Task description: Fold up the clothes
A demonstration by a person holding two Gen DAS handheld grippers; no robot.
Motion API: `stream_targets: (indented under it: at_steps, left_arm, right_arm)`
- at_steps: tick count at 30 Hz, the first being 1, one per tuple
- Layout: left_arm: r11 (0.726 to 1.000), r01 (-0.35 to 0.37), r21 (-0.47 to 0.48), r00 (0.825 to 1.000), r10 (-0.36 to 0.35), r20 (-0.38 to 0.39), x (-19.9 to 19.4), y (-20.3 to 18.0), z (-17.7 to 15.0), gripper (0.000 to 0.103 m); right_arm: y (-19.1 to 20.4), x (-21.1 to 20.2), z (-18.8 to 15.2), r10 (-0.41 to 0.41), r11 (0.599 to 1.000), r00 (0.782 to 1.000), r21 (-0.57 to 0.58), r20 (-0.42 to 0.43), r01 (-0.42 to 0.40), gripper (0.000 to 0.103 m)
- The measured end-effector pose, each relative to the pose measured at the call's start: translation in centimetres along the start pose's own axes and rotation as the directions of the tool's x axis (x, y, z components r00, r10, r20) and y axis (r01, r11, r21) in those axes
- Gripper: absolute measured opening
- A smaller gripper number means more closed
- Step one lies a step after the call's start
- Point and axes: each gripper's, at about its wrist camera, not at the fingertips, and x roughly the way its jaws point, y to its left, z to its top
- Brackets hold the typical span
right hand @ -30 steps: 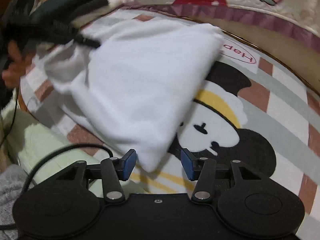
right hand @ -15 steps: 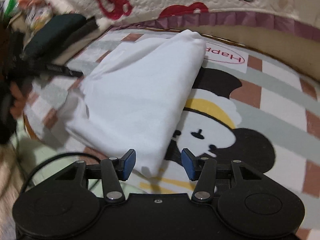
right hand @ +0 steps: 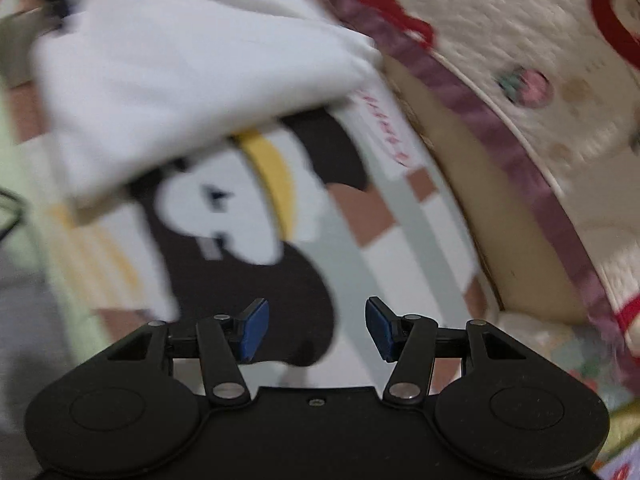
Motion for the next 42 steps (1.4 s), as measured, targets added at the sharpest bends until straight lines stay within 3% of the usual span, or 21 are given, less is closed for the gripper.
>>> stream_targets:
  at_steps: [2, 3, 4, 6, 7, 9, 10, 13, 15, 16, 21, 26, 29, 30, 31, 33, 34, 37, 40, 42]
  left_arm:
    - [1.000, -0.002, 0.008, 1.000, 0.002, -0.005, -0.4, 0.1, -0.5, 0.033]
    - [1.000, -0.007, 0.013, 1.000, 0.007, -0.011, -0.6, 0.1, -0.7, 0.033]
    - [1.000, -0.011, 0.015, 1.000, 0.011, -0.017, -0.6, 0.2, -0.7, 0.034]
    - [1.000, -0.012, 0.025, 1.000, 0.013, -0.026, -0.9, -0.1, -0.5, 0.035]
    - [0.999, -0.009, 0.036, 1.000, 0.010, -0.027, -1.0, -0.5, -0.4, 0.040]
    - [1.000, 0.016, 0.026, 0.999, -0.017, 0.050, -2.4, -0.7, -0.2, 0.042]
    - [0.999, 0.031, 0.018, 0.995, -0.033, 0.098, -3.2, -0.7, -0.1, 0.042]
    - [0.995, 0.059, -0.075, 0.960, -0.036, 0.277, -5.9, 0.5, 0.8, 0.051]
    - [0.991, 0.039, -0.130, 0.934, 0.010, 0.357, -6.1, 1.8, 2.3, 0.055]
    - [0.989, 0.015, -0.148, 0.929, 0.041, 0.368, -5.5, 2.5, 3.3, 0.055]
    - [0.978, -0.115, -0.177, 0.920, 0.172, 0.353, -0.9, 4.9, 8.2, 0.055]
    - [0.984, -0.031, -0.177, 0.905, 0.103, 0.412, 1.9, 4.9, 10.5, 0.053]
    - [0.983, -0.077, -0.167, 0.916, 0.136, 0.378, 3.8, 4.7, 11.4, 0.052]
    - [0.981, -0.098, -0.165, 0.915, 0.154, 0.374, 4.3, 4.9, 11.5, 0.051]
    - [0.980, -0.108, -0.164, 0.911, 0.164, 0.378, 4.5, 5.1, 11.6, 0.041]
    - [0.968, -0.153, -0.200, 0.884, 0.224, 0.409, 4.2, 5.3, 11.2, 0.023]
    - [0.964, -0.160, -0.214, 0.878, 0.238, 0.416, 3.8, 5.3, 11.0, 0.003]
    - [0.971, -0.151, -0.185, 0.860, 0.221, 0.460, 2.6, 4.9, 10.7, 0.000]
    - [0.979, -0.142, -0.148, 0.855, 0.197, 0.480, 1.6, 4.5, 10.7, 0.000]
    - [0.982, -0.066, -0.176, 0.871, 0.143, 0.470, 1.4, 5.0, 10.7, 0.004]
  right_arm:
    - [-2.3, 0.6, 0.0, 0.104, 0.972, 0.994, 0.206, 0.041, -0.110, 0.059]
    - [-3.5, 0.9, 0.0, 0.166, 0.930, 0.983, 0.319, 0.076, -0.182, 0.059]
    - [-4.5, 1.2, -0.1, 0.228, 0.867, 0.966, 0.426, 0.119, -0.257, 0.060]
    - [-6.0, 2.2, -0.5, 0.344, 0.684, 0.913, 0.607, 0.221, -0.405, 0.063]
    - [-6.4, 2.8, -0.5, 0.383, 0.606, 0.886, 0.653, 0.261, -0.454, 0.063]
    - [-7.1, 4.1, -0.7, 0.444, 0.432, 0.825, 0.723, 0.350, -0.539, 0.063]
    - [-7.1, 4.6, -0.5, 0.460, 0.386, 0.802, 0.729, 0.380, -0.566, 0.064]
    - [-5.5, 5.5, 1.1, 0.454, 0.449, 0.798, 0.672, 0.396, -0.589, 0.065]
    - [-4.6, 6.7, 1.8, 0.455, 0.451, 0.788, 0.656, 0.414, -0.606, 0.065]
    - [-4.3, 7.3, 2.1, 0.458, 0.445, 0.781, 0.651, 0.425, -0.615, 0.065]
    - [-3.0, 8.5, 2.5, 0.460, 0.349, 0.739, 0.665, 0.493, -0.661, 0.065]
    - [-2.7, 8.4, 1.1, 0.499, 0.262, 0.704, 0.686, 0.506, -0.678, 0.065]
    - [-2.7, 8.3, 0.3, 0.541, 0.218, 0.673, 0.689, 0.503, -0.691, 0.065]
    - [-2.6, 8.3, 0.1, 0.549, 0.207, 0.666, 0.689, 0.506, -0.694, 0.065]
    - [-2.5, 8.3, 0.0, 0.554, 0.198, 0.659, 0.689, 0.508, -0.697, 0.065]
    - [-2.2, 8.4, -0.1, 0.563, 0.196, 0.656, 0.690, 0.503, -0.697, 0.065]
    - [-1.9, 8.5, 0.0, 0.569, 0.202, 0.657, 0.691, 0.494, -0.694, 0.065]
    - [-0.9, 9.0, 0.3, 0.592, 0.220, 0.659, 0.694, 0.464, -0.686, 0.065]
    - [-0.5, 9.1, 0.6, 0.592, 0.231, 0.663, 0.692, 0.458, -0.684, 0.066]
    - [-0.2, 8.8, 0.6, 0.583, 0.250, 0.676, 0.691, 0.452, -0.678, 0.066]
